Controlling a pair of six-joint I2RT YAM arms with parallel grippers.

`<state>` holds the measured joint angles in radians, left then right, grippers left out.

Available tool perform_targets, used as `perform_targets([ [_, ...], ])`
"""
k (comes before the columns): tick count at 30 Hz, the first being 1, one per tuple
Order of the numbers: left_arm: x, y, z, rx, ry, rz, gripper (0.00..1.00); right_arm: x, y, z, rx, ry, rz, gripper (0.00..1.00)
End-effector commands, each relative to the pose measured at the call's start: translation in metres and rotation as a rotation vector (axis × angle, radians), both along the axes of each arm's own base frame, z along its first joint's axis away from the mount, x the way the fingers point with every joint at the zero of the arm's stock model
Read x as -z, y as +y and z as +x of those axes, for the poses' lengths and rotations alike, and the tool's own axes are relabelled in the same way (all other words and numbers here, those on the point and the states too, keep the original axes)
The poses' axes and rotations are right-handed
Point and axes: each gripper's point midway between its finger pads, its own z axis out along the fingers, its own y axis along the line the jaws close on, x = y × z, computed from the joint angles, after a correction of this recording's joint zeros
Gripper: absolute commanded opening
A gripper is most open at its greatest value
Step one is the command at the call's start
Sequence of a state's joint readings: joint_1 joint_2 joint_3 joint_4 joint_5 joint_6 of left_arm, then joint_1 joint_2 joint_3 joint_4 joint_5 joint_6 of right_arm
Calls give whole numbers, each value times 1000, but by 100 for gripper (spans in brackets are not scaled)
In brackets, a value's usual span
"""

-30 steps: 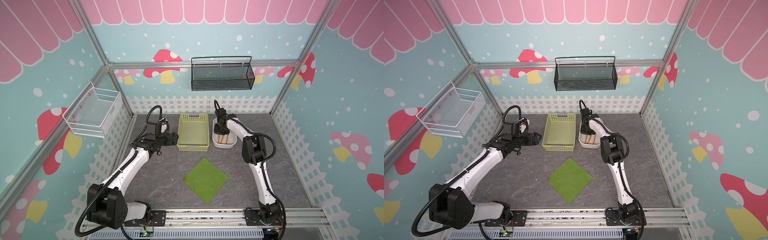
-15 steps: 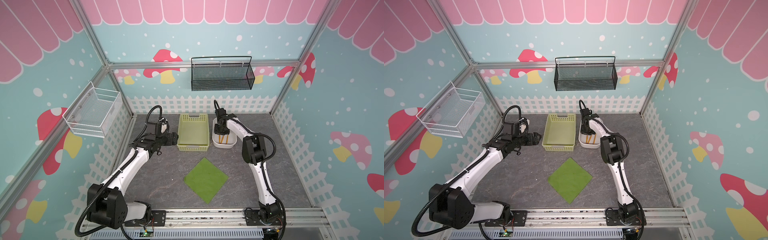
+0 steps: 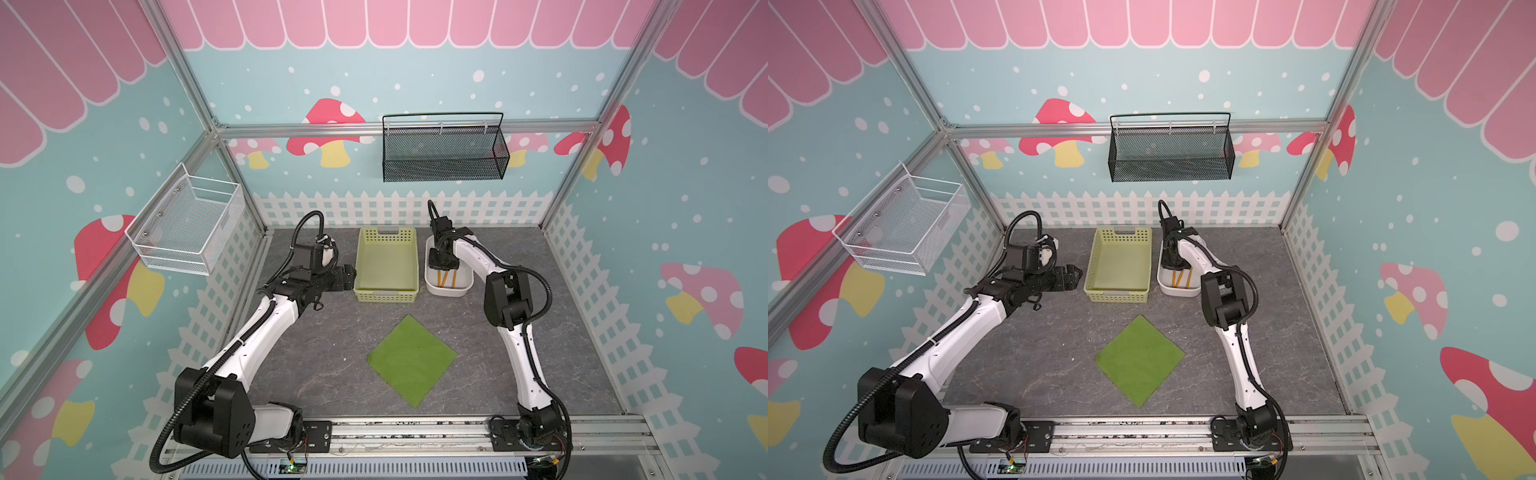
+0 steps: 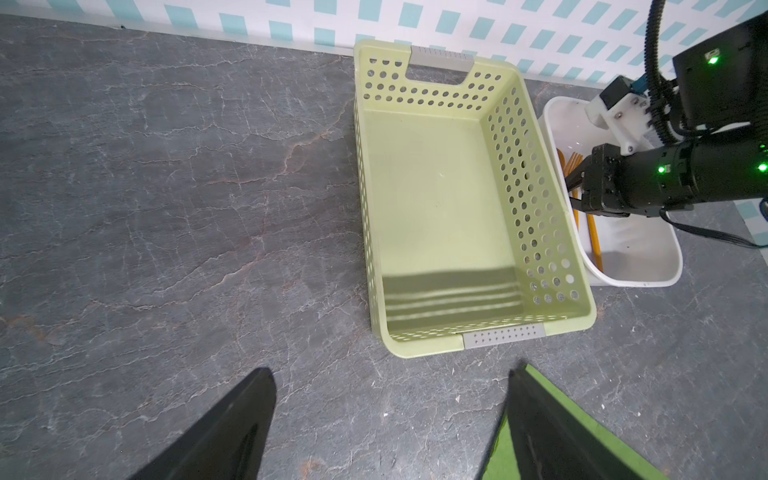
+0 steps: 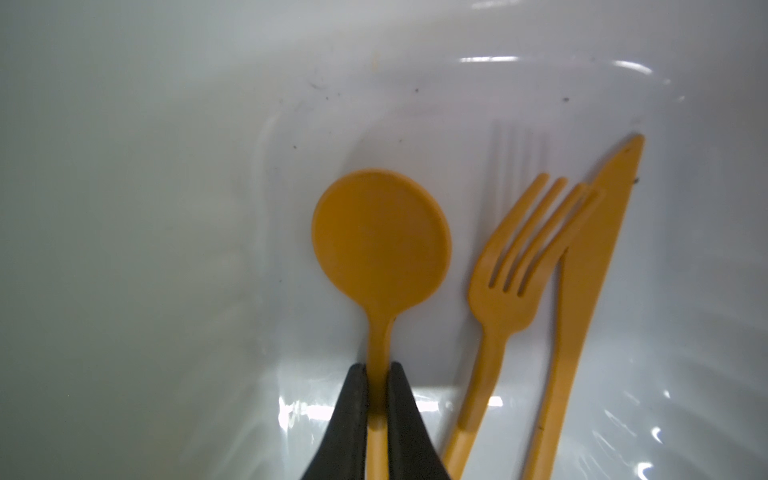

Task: Place the utensils on the paper napkin and roll it up
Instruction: 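Lower the right gripper into the tub and grasp the orange spoon handle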

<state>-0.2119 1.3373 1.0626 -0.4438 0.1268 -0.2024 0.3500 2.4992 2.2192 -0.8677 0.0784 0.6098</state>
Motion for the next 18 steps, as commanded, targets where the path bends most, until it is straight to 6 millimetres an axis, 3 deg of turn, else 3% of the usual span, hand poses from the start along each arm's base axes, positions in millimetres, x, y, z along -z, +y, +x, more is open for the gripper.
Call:
perform_targets([
  [1, -4, 2, -2, -6, -8, 9, 89, -4, 4, -9, -12, 25, -12, 10],
  [18, -7, 16, 0, -36, -9, 2, 90, -66, -2, -15, -27, -44, -17, 10],
])
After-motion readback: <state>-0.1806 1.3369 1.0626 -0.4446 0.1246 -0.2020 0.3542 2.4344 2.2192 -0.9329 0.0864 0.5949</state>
